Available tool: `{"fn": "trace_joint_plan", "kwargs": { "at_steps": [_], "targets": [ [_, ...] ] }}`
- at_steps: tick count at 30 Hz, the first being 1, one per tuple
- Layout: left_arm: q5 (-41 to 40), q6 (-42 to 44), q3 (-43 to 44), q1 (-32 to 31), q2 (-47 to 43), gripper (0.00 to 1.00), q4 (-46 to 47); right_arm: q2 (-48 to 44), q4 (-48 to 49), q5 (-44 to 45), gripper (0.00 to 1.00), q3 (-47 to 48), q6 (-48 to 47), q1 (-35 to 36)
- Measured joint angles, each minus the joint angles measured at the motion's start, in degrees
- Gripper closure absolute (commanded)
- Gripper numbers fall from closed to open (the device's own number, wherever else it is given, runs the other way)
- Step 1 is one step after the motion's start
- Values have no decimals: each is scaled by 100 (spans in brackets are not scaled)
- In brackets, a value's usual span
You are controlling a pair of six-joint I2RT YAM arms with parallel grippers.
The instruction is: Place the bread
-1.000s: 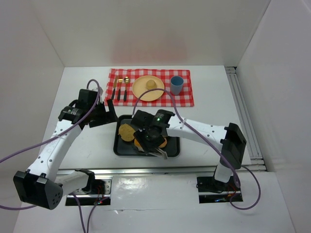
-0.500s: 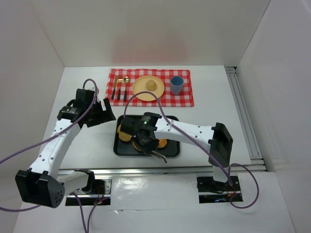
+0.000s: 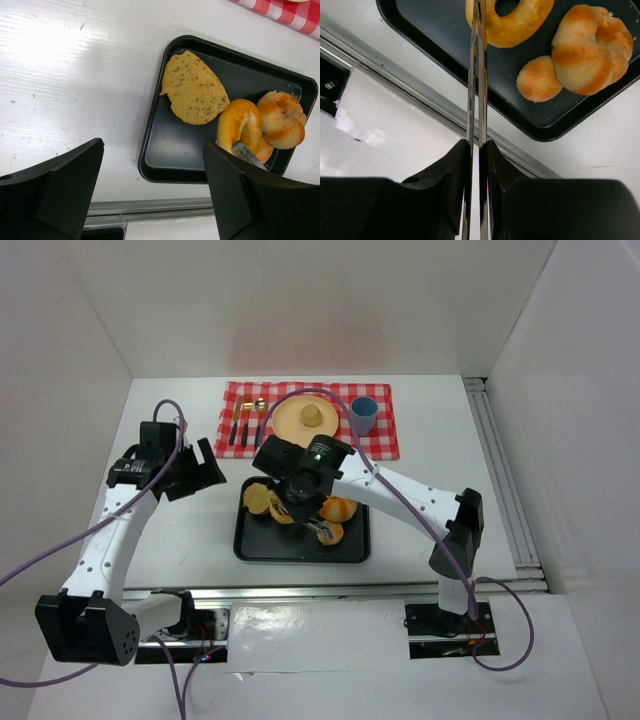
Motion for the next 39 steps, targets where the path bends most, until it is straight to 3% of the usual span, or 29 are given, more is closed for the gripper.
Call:
{"fn": "trace_joint_plan", "kwargs": {
  "at_steps": [24, 31, 39],
  "targets": [
    [210, 2, 76, 162, 168, 6, 85, -400, -74, 190, 91, -417, 44, -175],
    [284, -11, 254, 162, 275, 6, 136, 103, 374, 553, 91, 726, -400, -874],
    [278, -7, 452, 164, 350, 6, 175, 1530, 1488, 647, 91, 1965, -1019, -1867]
  ]
}}
